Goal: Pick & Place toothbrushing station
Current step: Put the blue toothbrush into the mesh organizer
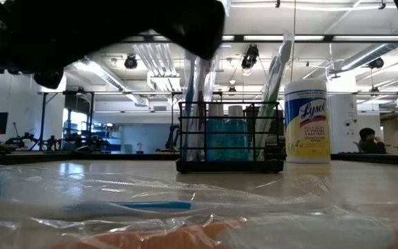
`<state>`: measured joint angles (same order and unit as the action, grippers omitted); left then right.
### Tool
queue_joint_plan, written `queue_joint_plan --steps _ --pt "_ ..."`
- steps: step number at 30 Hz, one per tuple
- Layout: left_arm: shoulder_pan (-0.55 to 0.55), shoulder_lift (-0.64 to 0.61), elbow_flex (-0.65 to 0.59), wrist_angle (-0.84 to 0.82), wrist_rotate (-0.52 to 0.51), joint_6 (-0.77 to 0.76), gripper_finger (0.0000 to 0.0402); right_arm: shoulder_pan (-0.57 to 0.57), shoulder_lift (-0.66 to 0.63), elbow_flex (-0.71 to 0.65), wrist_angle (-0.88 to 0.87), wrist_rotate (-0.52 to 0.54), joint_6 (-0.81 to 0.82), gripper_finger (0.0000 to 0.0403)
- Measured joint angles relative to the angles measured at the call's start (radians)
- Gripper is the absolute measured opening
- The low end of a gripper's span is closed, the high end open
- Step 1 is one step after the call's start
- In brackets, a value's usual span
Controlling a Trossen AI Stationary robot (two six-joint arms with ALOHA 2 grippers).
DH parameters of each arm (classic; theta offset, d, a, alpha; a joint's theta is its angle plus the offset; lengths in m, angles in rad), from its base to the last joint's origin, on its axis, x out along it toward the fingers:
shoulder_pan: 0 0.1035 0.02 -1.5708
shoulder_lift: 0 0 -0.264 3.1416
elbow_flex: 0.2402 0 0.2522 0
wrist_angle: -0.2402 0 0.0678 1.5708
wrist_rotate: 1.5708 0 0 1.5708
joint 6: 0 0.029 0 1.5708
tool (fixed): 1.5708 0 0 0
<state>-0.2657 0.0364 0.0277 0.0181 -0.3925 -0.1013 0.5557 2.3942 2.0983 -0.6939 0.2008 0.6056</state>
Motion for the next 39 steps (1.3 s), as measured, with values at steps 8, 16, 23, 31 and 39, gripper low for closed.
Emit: queue_joint_plan --steps 8,16,23,31,39 --pt "0.000 0.001 0.000 -0.004 0.014 -0.041 0.0025 -0.037 0.063 0.005 -0.012 -0.001 0.043 0.0166" --pt "0.000 0.002 0.001 -0.010 0.034 -0.083 0.0028 -0.048 0.071 -0.024 -0.010 0.000 0.040 0.0181" --pt "0.000 0.002 0.001 -0.011 0.041 -0.090 0.0030 -0.050 0.070 -0.078 -0.002 0.005 0.029 0.0149" --pt "0.000 0.002 0.001 -0.011 0.041 -0.091 0.0030 -0.050 0.067 -0.089 -0.003 0.007 0.028 0.0057" --pt "0.000 0.002 0.001 -0.011 0.041 -0.090 0.0030 -0.042 0.040 -0.045 -0.018 0.122 -0.064 0.0009"
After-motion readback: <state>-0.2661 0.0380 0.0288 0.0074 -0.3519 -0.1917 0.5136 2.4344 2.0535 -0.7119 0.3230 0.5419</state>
